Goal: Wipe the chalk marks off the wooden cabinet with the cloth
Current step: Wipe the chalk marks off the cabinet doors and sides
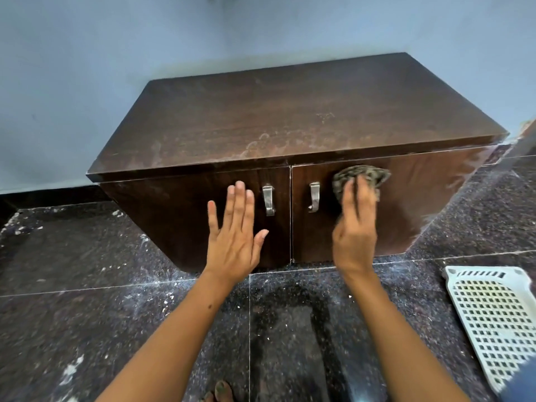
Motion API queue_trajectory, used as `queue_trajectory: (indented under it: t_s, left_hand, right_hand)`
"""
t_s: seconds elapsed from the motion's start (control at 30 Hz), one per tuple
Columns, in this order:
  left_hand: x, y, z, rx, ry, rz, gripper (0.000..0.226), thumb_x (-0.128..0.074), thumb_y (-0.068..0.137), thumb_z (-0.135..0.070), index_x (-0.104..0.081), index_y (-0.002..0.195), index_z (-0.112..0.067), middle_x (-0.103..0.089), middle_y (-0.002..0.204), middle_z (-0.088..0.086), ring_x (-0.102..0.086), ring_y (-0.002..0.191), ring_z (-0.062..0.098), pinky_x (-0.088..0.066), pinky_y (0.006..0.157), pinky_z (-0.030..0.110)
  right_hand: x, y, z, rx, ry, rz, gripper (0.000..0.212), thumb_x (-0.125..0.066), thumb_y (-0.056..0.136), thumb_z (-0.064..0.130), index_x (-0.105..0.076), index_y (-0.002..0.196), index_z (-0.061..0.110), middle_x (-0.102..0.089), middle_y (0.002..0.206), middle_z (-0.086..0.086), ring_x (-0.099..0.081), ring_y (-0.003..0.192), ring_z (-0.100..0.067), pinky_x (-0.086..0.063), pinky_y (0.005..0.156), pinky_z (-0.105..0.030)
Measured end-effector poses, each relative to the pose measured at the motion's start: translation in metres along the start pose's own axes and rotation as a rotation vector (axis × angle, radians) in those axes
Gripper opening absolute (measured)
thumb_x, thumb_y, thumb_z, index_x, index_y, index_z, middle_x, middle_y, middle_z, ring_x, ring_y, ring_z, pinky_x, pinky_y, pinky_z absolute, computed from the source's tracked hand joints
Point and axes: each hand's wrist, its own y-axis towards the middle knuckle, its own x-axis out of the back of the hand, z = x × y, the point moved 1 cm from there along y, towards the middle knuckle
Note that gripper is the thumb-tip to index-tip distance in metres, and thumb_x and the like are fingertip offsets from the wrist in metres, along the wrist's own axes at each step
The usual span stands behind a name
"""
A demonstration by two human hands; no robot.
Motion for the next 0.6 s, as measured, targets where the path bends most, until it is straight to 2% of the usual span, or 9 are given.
queue_trajectory:
  t_s: [0.1, 0.17, 0.2, 0.23, 0.3, 0.37, 0.43, 0.5, 0.6]
  left_hand:
    - [0.001, 0.006, -0.012, -0.08, 0.005, -0.036, 0.069, -0.023, 0.096, -0.043, -0.006, 0.148, -0.001, -0.002, 0.155, 0.016, 0.003, 0.146, 0.025, 0.004, 0.115, 0.051]
    - [0.003, 0.011, -0.021, -0.117, -0.005, -0.052, 0.069, -0.024, 0.096, -0.043, -0.006, 0.148, -0.001, -0.002, 0.155, 0.015, 0.003, 0.146, 0.026, 0.003, 0.115, 0.051]
    - [0.003, 0.013, -0.025, -0.131, -0.005, -0.057, 0.069, -0.025, 0.096, -0.043, -0.006, 0.148, -0.001, -0.003, 0.155, 0.015, 0.002, 0.146, 0.026, 0.003, 0.115, 0.051]
    - [0.003, 0.015, -0.028, -0.135, -0.004, -0.057, 0.069, -0.025, 0.096, -0.043, -0.007, 0.147, -0.001, -0.003, 0.155, 0.016, 0.0, 0.146, 0.026, 0.002, 0.115, 0.05]
    - [0.003, 0.019, -0.034, -0.12, -0.002, -0.055, 0.068, -0.025, 0.096, -0.042, -0.009, 0.147, 0.0, -0.006, 0.154, 0.017, -0.005, 0.145, 0.027, 0.001, 0.115, 0.05]
    - [0.001, 0.022, -0.037, -0.095, 0.008, -0.055, 0.067, -0.025, 0.096, -0.042, -0.011, 0.146, 0.001, -0.007, 0.154, 0.018, -0.006, 0.145, 0.027, -0.001, 0.115, 0.05]
    - [-0.002, 0.024, -0.039, -0.077, 0.024, -0.057, 0.067, -0.024, 0.096, -0.041, -0.009, 0.147, 0.0, -0.006, 0.154, 0.017, 0.002, 0.146, 0.025, -0.001, 0.115, 0.051]
    - [-0.006, 0.025, -0.04, -0.061, 0.035, -0.069, 0.068, -0.024, 0.096, -0.041, -0.008, 0.147, -0.001, -0.005, 0.154, 0.016, 0.008, 0.146, 0.023, 0.0, 0.115, 0.05]
    - [-0.01, 0.026, -0.042, -0.038, 0.046, -0.088, 0.068, -0.026, 0.095, -0.041, -0.009, 0.147, 0.0, -0.006, 0.155, 0.016, 0.008, 0.146, 0.023, 0.002, 0.115, 0.05]
  right_hand:
    - [0.013, 0.016, -0.023, -0.221, 0.072, -0.138, 0.056, -0.037, 0.085, -0.017, -0.032, 0.141, -0.009, -0.025, 0.15, -0.025, -0.022, 0.14, -0.033, -0.015, 0.118, -0.03]
    - [0.014, 0.028, -0.022, -0.366, 0.156, -0.249, 0.06, -0.035, 0.086, -0.012, -0.024, 0.145, -0.005, -0.017, 0.154, -0.023, -0.017, 0.142, -0.027, -0.014, 0.117, -0.022]
    - [0.012, 0.032, -0.015, -0.4, 0.184, -0.278, 0.06, -0.036, 0.088, -0.009, -0.022, 0.146, -0.004, -0.014, 0.155, -0.023, -0.016, 0.143, -0.027, -0.015, 0.118, -0.025]
    - [0.008, 0.033, -0.005, -0.383, 0.198, -0.28, 0.059, -0.037, 0.09, -0.007, -0.02, 0.147, -0.003, -0.012, 0.155, -0.022, -0.015, 0.144, -0.029, -0.016, 0.119, -0.033]
    - [-0.003, 0.024, 0.014, -0.201, 0.203, -0.205, 0.055, -0.04, 0.093, -0.007, -0.022, 0.145, -0.003, -0.012, 0.154, -0.02, -0.013, 0.144, -0.032, -0.014, 0.118, -0.044]
    - [-0.011, 0.008, 0.017, 0.068, 0.132, -0.077, 0.056, -0.045, 0.088, -0.016, -0.03, 0.141, -0.005, -0.019, 0.15, -0.018, -0.019, 0.141, -0.035, -0.016, 0.118, -0.044]
    - [-0.011, 0.003, 0.0, 0.221, 0.029, -0.024, 0.055, -0.044, 0.084, -0.02, -0.037, 0.137, -0.006, -0.026, 0.146, -0.017, -0.026, 0.137, -0.036, -0.021, 0.116, -0.042]
    - [-0.001, 0.011, -0.023, 0.155, 0.02, -0.061, 0.052, -0.039, 0.086, -0.016, -0.036, 0.137, -0.007, -0.028, 0.146, -0.02, -0.027, 0.137, -0.038, -0.017, 0.118, -0.039]
    - [0.018, 0.031, -0.057, -0.087, 0.067, -0.179, 0.06, -0.035, 0.082, -0.018, -0.03, 0.141, -0.008, -0.021, 0.15, -0.021, -0.019, 0.141, -0.036, -0.014, 0.118, -0.041]
